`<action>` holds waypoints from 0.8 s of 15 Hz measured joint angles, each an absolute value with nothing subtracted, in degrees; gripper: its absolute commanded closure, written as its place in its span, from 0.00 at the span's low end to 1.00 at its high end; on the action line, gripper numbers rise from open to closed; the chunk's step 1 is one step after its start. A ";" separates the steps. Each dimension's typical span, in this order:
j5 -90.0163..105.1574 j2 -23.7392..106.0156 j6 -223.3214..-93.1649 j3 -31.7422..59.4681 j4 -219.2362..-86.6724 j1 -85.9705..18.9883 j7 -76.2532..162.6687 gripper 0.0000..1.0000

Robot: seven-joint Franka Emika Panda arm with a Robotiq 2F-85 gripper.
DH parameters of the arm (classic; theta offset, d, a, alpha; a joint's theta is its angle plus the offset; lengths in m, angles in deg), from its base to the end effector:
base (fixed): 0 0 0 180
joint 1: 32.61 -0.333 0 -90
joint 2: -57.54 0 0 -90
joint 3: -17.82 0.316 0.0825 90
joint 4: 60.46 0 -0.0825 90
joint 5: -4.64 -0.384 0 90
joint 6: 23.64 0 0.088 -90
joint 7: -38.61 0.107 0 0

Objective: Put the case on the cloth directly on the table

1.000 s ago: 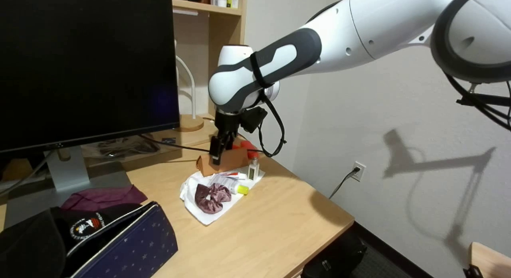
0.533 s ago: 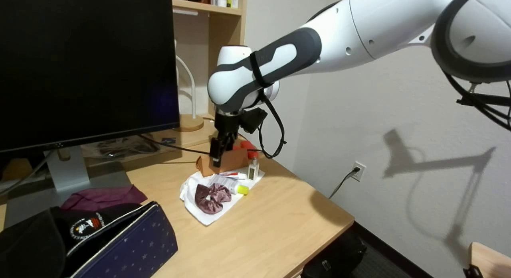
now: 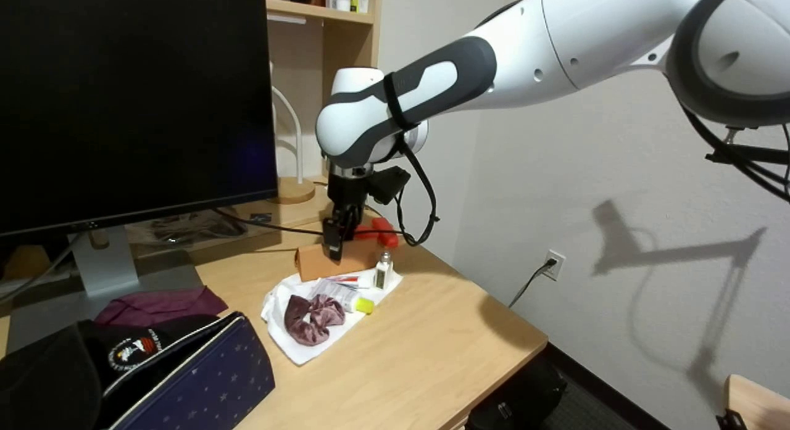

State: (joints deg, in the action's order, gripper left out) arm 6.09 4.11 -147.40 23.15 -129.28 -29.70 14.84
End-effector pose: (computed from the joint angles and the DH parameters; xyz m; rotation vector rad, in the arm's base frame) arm 0.7627 0.0113 0.2171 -3.0226 -0.6637 -0.0607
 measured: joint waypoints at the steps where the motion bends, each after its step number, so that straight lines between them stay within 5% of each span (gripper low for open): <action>1: 6.03 4.11 -147.10 23.22 -129.15 -29.70 14.83 0.82; 3: 5.84 4.10 -146.70 23.53 -128.86 -29.69 14.83 0.91; 12: 4.58 4.24 -144.66 24.78 -125.89 -29.57 14.64 0.88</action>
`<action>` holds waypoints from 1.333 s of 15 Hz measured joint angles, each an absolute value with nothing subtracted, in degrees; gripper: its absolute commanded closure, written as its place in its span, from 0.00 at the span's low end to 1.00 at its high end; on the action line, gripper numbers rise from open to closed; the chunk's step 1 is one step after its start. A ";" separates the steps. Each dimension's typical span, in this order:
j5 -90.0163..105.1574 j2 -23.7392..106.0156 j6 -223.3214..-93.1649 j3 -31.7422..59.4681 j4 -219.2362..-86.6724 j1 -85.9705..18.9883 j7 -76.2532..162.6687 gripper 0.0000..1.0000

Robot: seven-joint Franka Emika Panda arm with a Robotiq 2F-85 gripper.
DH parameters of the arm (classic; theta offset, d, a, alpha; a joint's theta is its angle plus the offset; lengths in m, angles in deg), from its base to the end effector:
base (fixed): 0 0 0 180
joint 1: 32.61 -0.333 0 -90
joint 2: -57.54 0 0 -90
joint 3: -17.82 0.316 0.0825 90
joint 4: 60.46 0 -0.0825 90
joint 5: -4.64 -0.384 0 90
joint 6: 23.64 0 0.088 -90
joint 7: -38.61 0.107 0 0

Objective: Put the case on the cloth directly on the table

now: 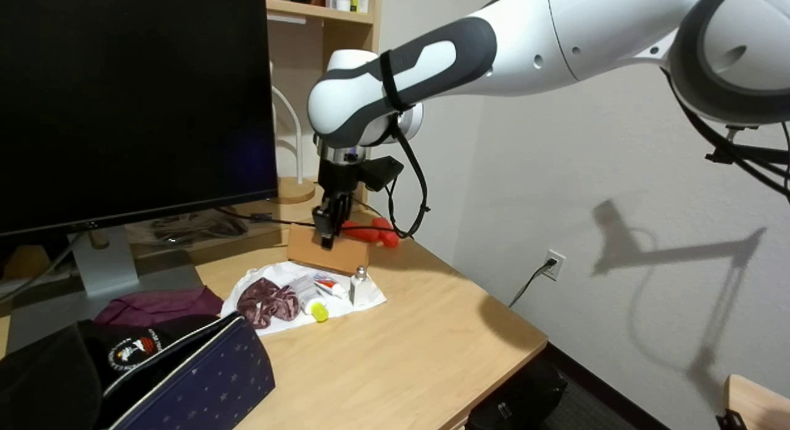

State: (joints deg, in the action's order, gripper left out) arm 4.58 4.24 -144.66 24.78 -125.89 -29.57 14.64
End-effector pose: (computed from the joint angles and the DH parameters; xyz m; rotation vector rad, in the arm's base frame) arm 0.7713 0.0241 0.2432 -2.9804 -0.6594 -0.0948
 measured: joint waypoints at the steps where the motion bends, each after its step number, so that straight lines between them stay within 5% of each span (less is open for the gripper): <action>1: 4.58 4.39 -144.32 24.72 -125.47 -29.54 14.65 0.88; 13: 0.43 13.70 -125.77 22.39 -130.57 -28.74 23.13 0.88; 20: -12.12 22.39 -131.23 21.13 -149.18 -26.49 30.62 0.88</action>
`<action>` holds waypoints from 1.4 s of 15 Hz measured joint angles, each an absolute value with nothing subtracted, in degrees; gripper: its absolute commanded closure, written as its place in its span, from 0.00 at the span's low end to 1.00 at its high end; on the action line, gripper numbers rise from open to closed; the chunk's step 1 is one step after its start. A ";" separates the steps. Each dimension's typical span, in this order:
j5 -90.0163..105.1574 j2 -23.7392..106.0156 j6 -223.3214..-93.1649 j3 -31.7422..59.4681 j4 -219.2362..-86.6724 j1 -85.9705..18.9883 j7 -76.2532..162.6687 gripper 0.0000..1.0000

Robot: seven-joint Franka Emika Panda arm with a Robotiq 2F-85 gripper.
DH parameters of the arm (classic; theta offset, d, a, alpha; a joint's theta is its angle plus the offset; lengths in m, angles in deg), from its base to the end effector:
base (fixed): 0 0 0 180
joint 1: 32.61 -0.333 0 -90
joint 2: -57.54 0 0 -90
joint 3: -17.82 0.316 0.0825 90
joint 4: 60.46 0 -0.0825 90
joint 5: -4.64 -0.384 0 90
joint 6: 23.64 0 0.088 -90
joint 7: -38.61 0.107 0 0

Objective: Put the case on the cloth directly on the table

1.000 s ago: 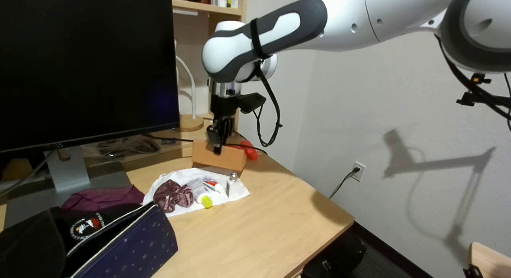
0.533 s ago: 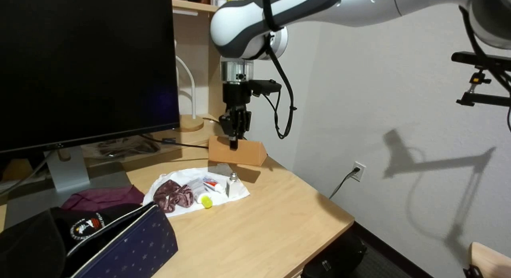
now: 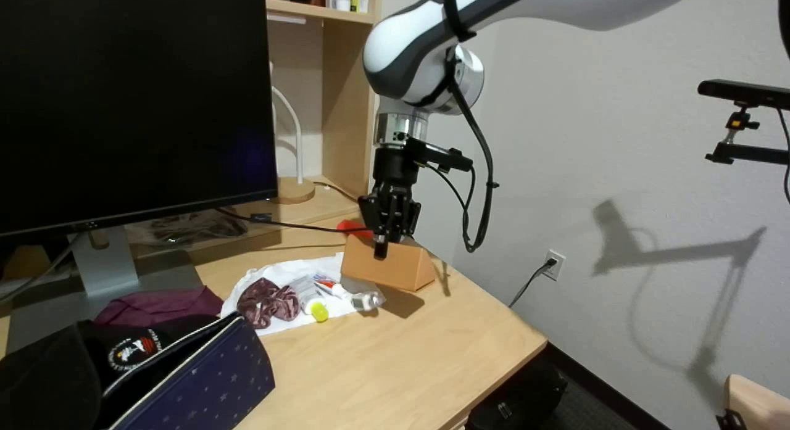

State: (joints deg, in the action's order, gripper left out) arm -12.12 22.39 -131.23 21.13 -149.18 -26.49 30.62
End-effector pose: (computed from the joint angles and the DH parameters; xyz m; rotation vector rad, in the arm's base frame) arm 0.6707 -0.0163 0.2749 -2.7950 0.0623 0.3580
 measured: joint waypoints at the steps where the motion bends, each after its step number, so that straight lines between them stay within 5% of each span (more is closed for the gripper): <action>1: -13.11 23.77 -133.88 20.60 -152.23 -26.50 31.77 0.88; 12: -4.27 42.39 -155.82 14.41 -183.69 -31.31 50.31 0.88; 21: -1.98 43.07 -163.82 13.19 -188.92 -30.29 47.91 0.88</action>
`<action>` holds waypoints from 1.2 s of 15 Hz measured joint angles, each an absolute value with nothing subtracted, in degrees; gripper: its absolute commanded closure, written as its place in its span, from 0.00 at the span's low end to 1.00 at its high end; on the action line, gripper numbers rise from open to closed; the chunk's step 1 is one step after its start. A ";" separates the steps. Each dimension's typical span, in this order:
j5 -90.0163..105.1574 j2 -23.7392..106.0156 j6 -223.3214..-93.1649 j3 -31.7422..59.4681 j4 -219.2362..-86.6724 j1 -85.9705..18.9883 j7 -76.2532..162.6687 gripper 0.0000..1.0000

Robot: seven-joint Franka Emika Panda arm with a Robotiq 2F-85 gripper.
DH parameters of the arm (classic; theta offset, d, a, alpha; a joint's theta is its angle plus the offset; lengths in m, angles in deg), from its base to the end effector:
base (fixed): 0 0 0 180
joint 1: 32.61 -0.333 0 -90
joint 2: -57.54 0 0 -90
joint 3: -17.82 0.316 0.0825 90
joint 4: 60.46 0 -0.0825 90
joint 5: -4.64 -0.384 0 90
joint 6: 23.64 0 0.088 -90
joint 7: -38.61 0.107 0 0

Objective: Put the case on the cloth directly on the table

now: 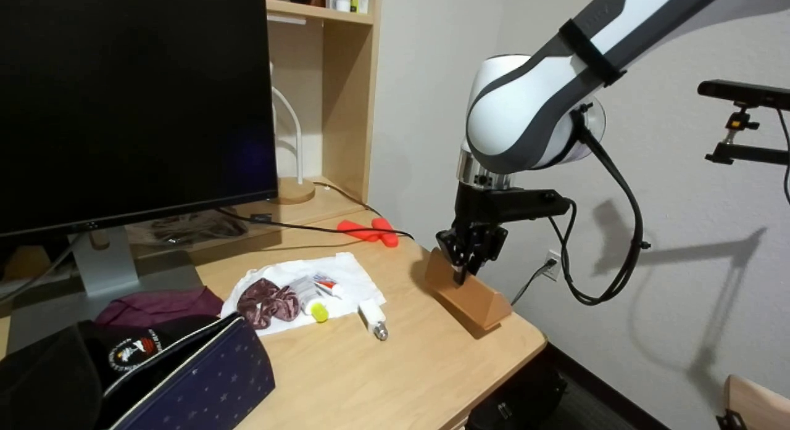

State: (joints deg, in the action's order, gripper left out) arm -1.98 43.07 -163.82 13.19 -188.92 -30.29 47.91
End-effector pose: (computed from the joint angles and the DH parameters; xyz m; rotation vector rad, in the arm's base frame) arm 0.5350 -0.0654 0.2510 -3.0367 0.5715 0.0732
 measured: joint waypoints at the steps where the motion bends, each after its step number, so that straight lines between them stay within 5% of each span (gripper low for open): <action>1: -2.98 42.93 -164.60 13.24 -189.41 -29.82 46.30 0.88; 10: -13.23 42.83 -167.84 14.95 -193.91 -25.76 31.74 0.88; 11: -13.30 42.83 -167.82 14.98 -193.94 -25.59 30.99 0.55; 13: -13.53 42.83 -167.82 15.15 -193.94 -25.25 29.96 0.49; 18: -15.72 42.92 -167.82 15.90 -193.83 -25.08 29.38 0.16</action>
State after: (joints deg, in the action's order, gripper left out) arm -15.72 42.92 -167.82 15.90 -193.83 -25.08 29.38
